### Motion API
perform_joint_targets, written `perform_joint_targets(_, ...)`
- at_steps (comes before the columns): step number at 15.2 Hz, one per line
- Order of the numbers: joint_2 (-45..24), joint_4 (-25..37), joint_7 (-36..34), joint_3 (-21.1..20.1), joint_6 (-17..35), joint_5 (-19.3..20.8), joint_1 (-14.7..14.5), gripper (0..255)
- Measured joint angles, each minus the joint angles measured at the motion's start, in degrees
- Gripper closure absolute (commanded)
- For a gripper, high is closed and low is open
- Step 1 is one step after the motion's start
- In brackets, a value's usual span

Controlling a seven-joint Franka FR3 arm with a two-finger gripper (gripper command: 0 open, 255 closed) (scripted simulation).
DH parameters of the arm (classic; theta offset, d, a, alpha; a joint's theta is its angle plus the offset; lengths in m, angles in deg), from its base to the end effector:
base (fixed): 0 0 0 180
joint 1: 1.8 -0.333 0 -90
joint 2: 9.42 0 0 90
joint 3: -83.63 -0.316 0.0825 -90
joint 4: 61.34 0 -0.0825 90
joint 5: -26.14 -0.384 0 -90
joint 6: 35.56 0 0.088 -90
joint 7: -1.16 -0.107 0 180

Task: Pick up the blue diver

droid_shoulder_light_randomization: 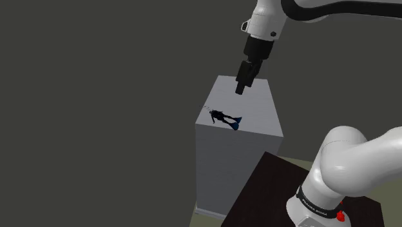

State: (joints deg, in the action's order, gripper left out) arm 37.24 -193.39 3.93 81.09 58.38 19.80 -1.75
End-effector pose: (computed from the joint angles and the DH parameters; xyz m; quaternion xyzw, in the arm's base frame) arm 0.3052 0.0297 0.6302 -0.9957 -0.0403 -0.0745 0.0385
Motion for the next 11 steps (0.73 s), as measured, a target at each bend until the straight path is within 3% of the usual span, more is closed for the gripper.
perform_joint_targets(4,-1.4,-2.1,1.4,1.2,3.7,0.7,0.7,0)
perform_joint_targets(11,-9.1,-6.2,5.8,5.1,16.3,2.6,2.7,0)
